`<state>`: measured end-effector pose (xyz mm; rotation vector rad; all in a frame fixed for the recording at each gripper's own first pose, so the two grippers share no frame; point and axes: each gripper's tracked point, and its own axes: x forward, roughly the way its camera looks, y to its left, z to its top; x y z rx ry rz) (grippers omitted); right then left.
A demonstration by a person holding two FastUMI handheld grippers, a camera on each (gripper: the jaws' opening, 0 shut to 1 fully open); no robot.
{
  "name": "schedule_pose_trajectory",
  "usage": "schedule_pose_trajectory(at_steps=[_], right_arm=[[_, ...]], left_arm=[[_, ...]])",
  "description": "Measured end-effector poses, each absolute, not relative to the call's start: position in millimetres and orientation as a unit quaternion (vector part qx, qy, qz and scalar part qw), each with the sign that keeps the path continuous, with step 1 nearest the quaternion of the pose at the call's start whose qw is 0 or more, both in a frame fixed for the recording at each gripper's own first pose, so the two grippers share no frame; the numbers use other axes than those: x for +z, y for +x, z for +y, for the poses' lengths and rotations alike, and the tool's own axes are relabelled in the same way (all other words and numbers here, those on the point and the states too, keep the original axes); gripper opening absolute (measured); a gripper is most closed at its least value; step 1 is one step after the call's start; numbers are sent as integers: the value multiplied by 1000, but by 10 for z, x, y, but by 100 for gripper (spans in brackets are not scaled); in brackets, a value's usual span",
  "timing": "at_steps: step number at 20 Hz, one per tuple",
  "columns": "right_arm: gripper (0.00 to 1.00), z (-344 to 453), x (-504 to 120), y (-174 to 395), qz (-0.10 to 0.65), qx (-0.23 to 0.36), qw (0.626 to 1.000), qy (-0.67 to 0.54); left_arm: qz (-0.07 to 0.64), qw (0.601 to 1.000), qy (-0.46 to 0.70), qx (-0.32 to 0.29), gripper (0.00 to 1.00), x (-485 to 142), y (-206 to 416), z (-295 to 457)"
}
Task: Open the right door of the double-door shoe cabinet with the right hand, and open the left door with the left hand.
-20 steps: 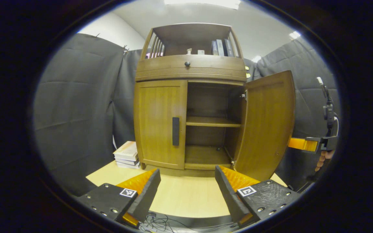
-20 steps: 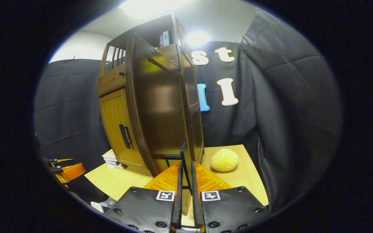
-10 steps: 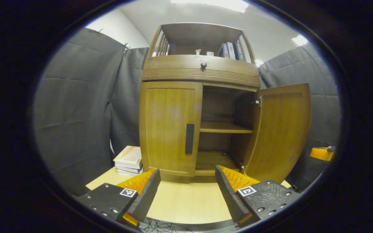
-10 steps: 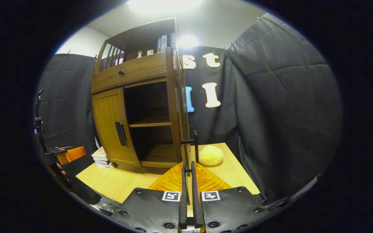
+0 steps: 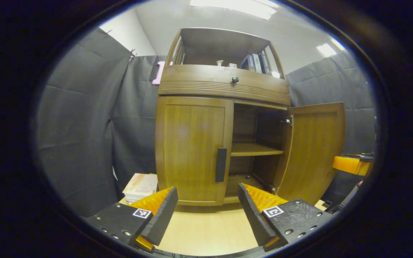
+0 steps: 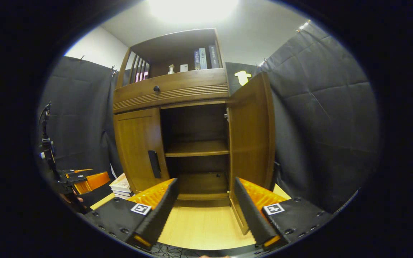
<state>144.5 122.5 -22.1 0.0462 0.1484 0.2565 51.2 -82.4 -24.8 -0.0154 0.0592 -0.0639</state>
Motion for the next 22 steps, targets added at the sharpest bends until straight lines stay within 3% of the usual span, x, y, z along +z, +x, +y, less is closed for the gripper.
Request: schedule_pose_trajectory(at_steps=[1, 4, 6, 18, 22], right_arm=[[99, 1300, -208, 1417, 74, 133, 988, 21], [96, 1461, -299, 1572, 81, 137, 987, 1], [100, 1512, -332, 1682, 78, 140, 987, -4], [96, 1629, -491, 2464, 79, 176, 981, 0], [99, 1636, -505, 2630, 74, 185, 980, -3]], left_arm=[[27, 999, -9, -31, 96, -220, 576, -780], [15, 999, -19, -31, 98, -150, 807, -740], [16, 999, -20, -30, 98, -151, 1021, -758], [30, 999, 15, -26, 98, -205, 2310, -1178], [43, 999, 17, -24, 98, -352, 2575, -1271]])
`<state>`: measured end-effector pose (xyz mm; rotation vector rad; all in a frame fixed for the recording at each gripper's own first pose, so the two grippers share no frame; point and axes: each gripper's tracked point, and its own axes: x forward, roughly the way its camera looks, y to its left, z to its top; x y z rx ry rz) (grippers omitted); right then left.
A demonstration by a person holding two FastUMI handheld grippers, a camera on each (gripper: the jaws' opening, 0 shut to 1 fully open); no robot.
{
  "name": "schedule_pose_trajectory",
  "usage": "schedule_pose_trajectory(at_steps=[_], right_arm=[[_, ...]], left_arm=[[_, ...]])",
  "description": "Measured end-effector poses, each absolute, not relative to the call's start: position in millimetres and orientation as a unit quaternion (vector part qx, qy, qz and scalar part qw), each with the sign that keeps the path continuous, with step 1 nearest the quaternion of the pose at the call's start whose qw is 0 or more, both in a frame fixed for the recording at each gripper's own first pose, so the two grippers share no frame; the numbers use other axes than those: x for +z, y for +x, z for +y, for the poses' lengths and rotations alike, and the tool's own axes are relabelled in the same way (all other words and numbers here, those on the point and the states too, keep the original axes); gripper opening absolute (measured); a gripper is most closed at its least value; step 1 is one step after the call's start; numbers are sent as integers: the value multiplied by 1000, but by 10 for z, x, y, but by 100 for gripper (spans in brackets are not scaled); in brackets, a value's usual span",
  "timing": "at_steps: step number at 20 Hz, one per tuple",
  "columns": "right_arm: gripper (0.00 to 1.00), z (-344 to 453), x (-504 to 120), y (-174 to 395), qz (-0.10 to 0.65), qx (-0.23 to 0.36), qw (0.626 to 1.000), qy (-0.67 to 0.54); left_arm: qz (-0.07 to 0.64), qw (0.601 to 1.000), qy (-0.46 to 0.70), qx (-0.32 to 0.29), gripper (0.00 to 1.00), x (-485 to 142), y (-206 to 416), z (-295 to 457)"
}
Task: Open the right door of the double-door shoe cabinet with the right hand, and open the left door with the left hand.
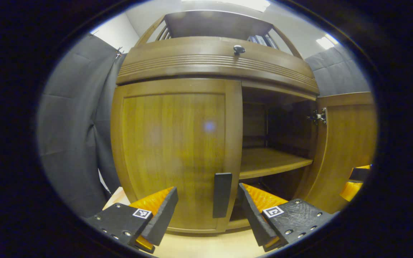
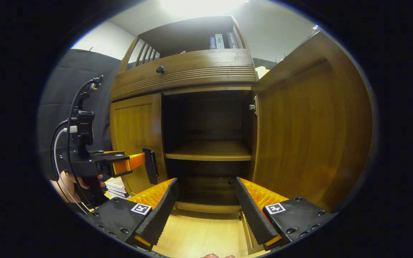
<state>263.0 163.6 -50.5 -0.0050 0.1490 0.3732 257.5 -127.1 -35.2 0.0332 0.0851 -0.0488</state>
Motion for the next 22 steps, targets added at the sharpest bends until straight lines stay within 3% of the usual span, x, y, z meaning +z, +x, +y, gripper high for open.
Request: schedule_pose_trajectory(at_steps=[6, 14, 15, 18, 22], right_arm=[[99, 1681, -612, 2784, 86, 202, 976, -7], [99, 1691, -671, 2911, 89, 208, 974, -11], [99, 1685, -684, 2932, 91, 207, 974, -10], [99, 1665, -708, 2971, 97, 204, 974, -4], [96, 1662, -729, 2981, 101, 202, 974, -3]], left_arm=[[64, 997, 16, -30, 98, -629, 2826, -1409], [72, 997, -5, -25, 41, -755, 2987, -1468], [69, 997, -12, -22, 43, -742, 3010, -1484], [64, 998, 15, -5, 27, -726, 2966, -1436], [58, 998, -4, 7, 19, -760, 3004, -1456]])
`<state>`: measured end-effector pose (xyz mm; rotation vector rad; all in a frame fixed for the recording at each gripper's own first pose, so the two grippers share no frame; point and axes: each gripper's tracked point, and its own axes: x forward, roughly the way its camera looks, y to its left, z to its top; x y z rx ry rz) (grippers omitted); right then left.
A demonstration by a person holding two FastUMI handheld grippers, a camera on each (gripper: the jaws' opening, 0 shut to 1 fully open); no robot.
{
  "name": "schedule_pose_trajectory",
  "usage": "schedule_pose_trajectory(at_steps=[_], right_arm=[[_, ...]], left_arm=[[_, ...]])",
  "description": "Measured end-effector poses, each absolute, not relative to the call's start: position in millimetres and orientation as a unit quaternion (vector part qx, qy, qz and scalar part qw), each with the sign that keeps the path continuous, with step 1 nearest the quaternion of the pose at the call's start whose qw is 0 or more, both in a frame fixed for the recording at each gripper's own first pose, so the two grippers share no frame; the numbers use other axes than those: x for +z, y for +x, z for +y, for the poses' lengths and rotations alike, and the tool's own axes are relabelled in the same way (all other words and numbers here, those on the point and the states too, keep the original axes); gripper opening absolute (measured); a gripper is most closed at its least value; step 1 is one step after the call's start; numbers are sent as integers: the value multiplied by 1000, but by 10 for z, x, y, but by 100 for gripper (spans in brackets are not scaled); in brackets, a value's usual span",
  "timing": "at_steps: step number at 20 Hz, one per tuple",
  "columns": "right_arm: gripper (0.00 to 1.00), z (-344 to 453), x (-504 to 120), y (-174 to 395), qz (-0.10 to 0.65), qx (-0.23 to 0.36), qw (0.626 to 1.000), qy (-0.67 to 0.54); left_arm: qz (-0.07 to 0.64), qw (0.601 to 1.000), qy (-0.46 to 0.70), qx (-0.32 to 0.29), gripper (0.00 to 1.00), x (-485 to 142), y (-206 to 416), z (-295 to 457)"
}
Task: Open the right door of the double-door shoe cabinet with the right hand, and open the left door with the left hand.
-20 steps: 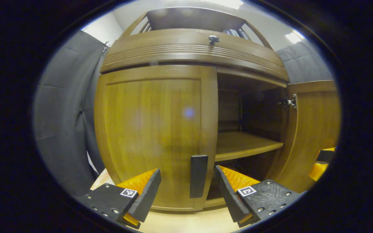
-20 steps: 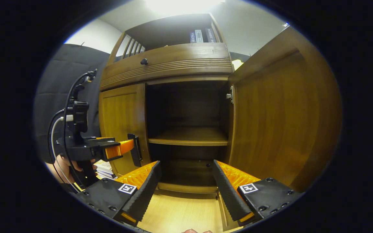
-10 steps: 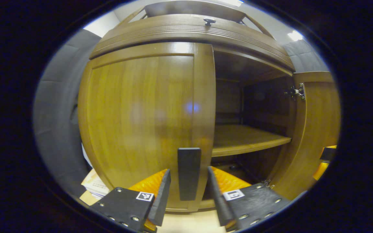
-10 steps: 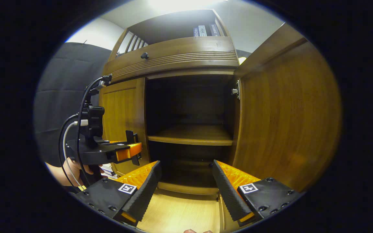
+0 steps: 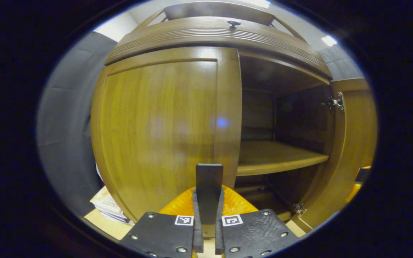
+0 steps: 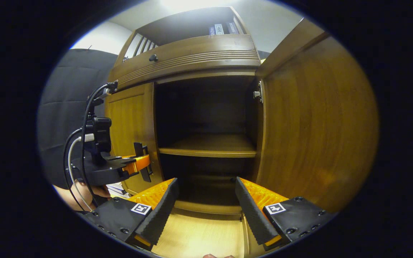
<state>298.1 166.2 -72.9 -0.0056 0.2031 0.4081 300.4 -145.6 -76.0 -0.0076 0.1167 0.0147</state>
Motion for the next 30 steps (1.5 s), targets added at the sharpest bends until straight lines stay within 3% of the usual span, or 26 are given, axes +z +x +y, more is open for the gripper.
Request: schedule_pose_trajectory(at_steps=[4, 16, 18, 30], right_arm=[[96, 1677, -714, 2927, 100, 204, 974, -2], [96, 1721, -780, 2584, 116, 186, 976, 7], [96, 1702, -785, 2529, 116, 176, 978, 4], [95, 1628, -631, 2197, 106, 113, 988, 25]], left_arm=[[58, 998, -2, 5, 8, -761, 2989, -1466], [59, 998, -5, -21, 10, -778, 2385, -1319], [57, 998, -4, -24, 6, -761, 2294, -1280], [41, 998, -25, -39, 8, -745, 1698, -955]])
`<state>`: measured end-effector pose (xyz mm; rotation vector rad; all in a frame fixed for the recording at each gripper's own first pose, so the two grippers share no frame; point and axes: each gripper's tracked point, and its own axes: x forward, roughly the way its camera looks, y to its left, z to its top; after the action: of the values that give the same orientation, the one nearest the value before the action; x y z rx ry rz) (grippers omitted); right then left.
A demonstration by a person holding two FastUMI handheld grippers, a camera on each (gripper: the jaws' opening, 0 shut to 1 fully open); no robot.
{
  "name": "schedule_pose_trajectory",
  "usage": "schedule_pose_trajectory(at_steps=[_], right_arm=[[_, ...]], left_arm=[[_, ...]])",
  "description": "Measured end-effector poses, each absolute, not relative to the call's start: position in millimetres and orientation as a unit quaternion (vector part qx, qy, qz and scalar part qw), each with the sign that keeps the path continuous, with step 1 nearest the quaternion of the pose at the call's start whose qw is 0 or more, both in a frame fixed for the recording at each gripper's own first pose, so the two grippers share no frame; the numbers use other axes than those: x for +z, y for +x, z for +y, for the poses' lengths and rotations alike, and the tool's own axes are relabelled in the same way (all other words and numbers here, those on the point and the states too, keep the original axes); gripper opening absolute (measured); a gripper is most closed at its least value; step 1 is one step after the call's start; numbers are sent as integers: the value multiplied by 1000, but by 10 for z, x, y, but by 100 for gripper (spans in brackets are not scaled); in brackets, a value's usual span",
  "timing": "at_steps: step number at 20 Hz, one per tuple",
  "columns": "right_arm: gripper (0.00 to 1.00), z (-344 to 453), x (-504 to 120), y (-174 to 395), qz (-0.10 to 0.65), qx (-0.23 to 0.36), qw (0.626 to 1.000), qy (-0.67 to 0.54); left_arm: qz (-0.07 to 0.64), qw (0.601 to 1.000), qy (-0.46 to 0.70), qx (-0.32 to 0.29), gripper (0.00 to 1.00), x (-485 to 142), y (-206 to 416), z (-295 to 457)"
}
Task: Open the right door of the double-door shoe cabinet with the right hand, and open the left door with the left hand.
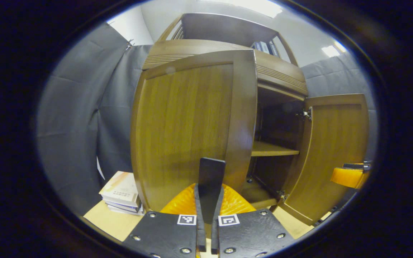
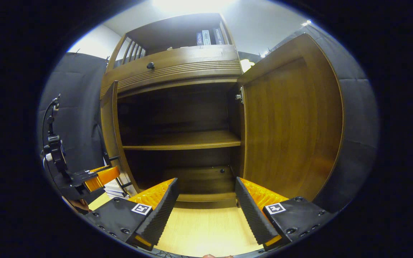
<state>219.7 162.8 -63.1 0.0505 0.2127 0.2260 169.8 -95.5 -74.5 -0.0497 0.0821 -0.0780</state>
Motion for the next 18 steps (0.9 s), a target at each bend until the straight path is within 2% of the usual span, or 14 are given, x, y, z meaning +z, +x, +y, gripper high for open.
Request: schedule_pose_trajectory(at_steps=[4, 5, 6, 7, 8, 10, 12, 15, 16, 17, 18], right_arm=[[94, 1683, -565, 2016, 83, 112, 990, 13], [98, 1678, -566, 1971, 80, 111, 991, 8], [94, 1669, -576, 1923, 79, 110, 991, 7], [94, 1664, -578, 1880, 80, 110, 991, 8], [98, 1668, -582, 1828, 81, 110, 991, 11], [98, 1669, -599, 1762, 81, 108, 991, 11], [100, 1688, -627, 1721, 86, 105, 991, 14], [94, 1772, -604, 1688, 87, 111, 990, 26], [98, 1795, -585, 1678, 85, 114, 990, 26], [98, 1814, -566, 1674, 82, 116, 990, 23], [98, 1819, -560, 1669, 81, 118, 989, 21]], left_arm=[[27, 998, -28, -41, 7, -716, 1519, -825], [24, 999, -26, -41, 6, -710, 1468, -784], [22, 999, -25, -41, 6, -714, 1424, -740], [21, 999, -24, -39, 8, -710, 1374, -688], [22, 999, -24, -34, 10, -721, 1323, -629], [21, 999, -26, -24, 5, -717, 1207, -488], [18, 999, -28, -17, 7, -702, 1060, -333], [10, 999, -40, -32, 4, -662, 953, -142], [6, 999, -37, -38, 8, -645, 922, -77], [8, 999, -30, -43, 6, -645, 903, -23], [7, 999, -22, -47, 7, -653, 877, 15]])
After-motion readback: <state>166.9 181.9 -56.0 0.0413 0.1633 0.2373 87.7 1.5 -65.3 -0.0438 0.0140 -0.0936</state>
